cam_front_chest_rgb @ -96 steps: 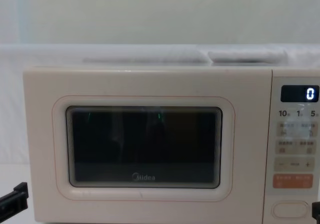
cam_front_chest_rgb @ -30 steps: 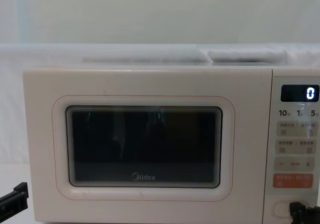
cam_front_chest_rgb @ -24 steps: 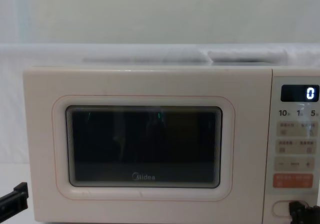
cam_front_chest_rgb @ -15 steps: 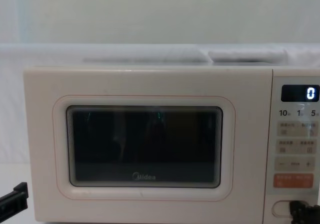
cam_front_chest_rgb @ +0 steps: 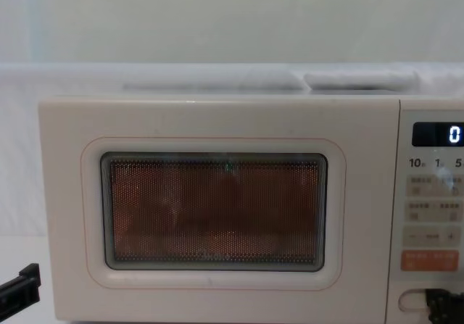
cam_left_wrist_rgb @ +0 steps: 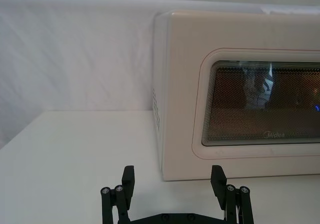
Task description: Press the button to open the microwave door with one hand; close the microwave door with the other hand.
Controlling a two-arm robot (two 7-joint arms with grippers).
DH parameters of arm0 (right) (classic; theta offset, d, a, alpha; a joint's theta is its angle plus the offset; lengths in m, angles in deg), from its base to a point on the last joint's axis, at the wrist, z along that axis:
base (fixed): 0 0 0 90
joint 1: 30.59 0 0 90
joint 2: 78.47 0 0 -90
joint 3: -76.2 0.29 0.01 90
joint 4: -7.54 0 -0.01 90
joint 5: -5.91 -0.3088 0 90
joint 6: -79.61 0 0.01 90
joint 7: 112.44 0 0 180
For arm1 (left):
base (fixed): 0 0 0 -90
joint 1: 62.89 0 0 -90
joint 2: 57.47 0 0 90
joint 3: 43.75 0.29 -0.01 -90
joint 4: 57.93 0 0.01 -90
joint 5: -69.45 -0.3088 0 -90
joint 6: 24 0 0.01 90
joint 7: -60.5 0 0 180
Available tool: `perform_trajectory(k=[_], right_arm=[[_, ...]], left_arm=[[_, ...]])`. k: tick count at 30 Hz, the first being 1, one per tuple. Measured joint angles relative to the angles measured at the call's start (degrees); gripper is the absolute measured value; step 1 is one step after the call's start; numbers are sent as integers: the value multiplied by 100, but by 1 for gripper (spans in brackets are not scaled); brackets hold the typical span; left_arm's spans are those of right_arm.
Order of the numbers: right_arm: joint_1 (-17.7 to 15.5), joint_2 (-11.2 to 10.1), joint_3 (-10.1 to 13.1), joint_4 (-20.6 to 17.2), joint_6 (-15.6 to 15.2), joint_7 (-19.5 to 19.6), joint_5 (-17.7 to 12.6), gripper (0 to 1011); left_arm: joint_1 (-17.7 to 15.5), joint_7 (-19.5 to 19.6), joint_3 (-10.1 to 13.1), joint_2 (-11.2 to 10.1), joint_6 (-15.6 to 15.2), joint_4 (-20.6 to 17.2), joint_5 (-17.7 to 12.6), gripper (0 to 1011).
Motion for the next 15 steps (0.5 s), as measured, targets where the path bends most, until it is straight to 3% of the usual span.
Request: perform_trajectory(k=[15], right_arm=[[25, -35, 40, 31, 39, -6, -22, 0]], left_arm=[[0, 0, 0, 0, 0, 0, 0, 1001]])
